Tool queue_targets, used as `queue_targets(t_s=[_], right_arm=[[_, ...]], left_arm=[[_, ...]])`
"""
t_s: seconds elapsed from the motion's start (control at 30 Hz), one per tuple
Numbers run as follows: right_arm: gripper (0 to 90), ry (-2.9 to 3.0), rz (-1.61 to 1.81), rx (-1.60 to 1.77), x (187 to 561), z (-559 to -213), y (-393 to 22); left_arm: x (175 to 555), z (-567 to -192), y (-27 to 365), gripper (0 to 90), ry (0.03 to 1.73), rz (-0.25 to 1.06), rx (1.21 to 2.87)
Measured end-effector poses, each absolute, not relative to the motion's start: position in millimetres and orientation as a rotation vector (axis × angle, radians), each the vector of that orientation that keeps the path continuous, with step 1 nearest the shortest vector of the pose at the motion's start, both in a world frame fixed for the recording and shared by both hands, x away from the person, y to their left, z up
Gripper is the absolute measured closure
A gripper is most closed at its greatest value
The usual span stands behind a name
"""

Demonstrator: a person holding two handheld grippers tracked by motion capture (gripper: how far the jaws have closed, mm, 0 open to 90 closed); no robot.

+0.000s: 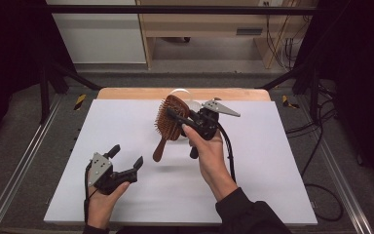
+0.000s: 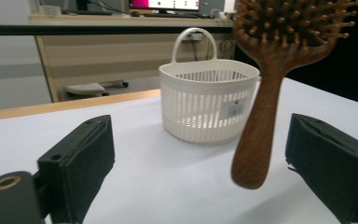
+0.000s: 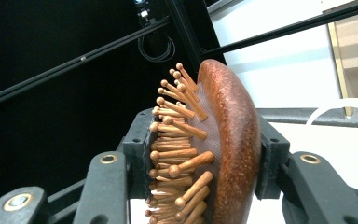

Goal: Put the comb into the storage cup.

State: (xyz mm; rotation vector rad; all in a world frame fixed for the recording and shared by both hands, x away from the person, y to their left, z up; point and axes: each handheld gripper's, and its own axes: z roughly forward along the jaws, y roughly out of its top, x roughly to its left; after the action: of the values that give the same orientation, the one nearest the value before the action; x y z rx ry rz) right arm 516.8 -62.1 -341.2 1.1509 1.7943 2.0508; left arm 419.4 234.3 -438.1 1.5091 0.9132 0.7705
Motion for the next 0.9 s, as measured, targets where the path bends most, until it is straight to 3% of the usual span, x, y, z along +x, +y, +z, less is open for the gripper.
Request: queue_targets(t_s=[0.9], right_arm=[[50.7, 1.723, 2.103, 1.200, 529.0, -329.7, -67.2]], left_arm=[[416.6, -450.7, 274.7, 3.2, 1.018, 0.842, 1.438]])
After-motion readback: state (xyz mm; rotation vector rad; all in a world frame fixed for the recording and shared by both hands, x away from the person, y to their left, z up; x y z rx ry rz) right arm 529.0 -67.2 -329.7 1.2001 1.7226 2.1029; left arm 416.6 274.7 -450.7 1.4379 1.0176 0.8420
